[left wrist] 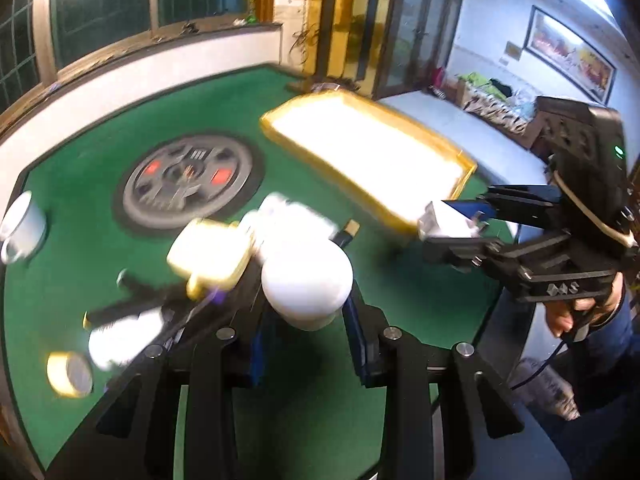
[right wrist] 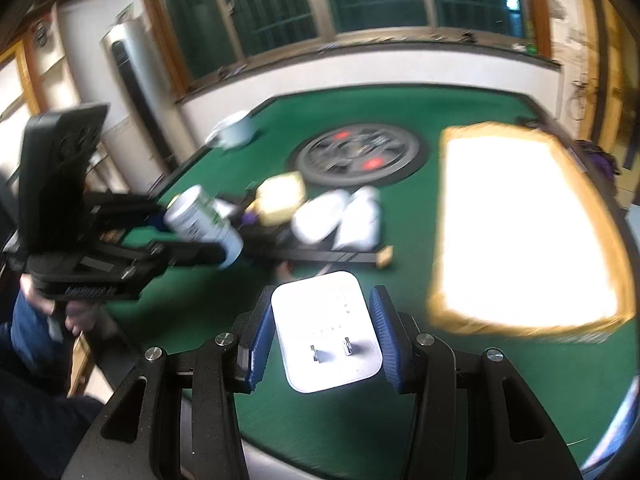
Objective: Organize rigid objects
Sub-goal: 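Carry the adapter and pill bottle into the yellow-lined tray and open both tools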
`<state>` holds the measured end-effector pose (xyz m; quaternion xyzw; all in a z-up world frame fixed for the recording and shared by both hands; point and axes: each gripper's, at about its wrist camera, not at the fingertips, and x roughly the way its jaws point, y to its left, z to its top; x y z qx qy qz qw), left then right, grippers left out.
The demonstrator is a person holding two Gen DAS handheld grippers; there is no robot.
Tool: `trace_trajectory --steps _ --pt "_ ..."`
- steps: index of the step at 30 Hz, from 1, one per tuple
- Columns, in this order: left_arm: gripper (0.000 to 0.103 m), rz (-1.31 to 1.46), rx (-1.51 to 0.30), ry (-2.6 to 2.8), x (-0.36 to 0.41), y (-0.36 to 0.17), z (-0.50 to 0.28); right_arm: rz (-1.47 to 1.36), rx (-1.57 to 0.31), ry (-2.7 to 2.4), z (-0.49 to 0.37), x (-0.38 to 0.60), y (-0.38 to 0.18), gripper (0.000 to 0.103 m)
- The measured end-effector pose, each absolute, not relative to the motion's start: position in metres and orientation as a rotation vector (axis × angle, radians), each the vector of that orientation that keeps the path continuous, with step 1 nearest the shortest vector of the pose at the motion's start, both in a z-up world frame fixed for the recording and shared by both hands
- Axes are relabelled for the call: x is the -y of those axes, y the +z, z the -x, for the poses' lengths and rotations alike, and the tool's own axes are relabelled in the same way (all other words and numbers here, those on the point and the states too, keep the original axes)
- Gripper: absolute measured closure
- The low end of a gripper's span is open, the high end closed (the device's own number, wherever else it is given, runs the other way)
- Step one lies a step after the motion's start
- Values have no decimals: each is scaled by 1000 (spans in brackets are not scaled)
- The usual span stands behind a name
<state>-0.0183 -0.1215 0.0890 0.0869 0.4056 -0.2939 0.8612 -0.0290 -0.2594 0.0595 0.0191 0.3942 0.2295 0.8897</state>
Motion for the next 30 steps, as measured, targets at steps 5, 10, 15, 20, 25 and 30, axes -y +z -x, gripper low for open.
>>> trace_trajectory --steps 5,10,15,20,25,30 --pt "72 -180 -832 -657 164 108 -7 -121 -794 387 0 302 91 61" --pt "72 -164 -886 -691 212 108 -46 -196 -797 291 -40 347 110 61" --pt "72 -151 -964 -690 255 95 -93 -239 -853 208 -93 381 104 61" --pt "72 -120 -1061 -679 286 72 -144 -274 -922 171 -142 403 86 61" --pt "72 -105 -1094 -649 304 55 -176 -294 -967 139 -180 416 69 61" --pt "72 -14 -1107 -596 302 43 -201 -280 -987 98 -203 417 62 61"
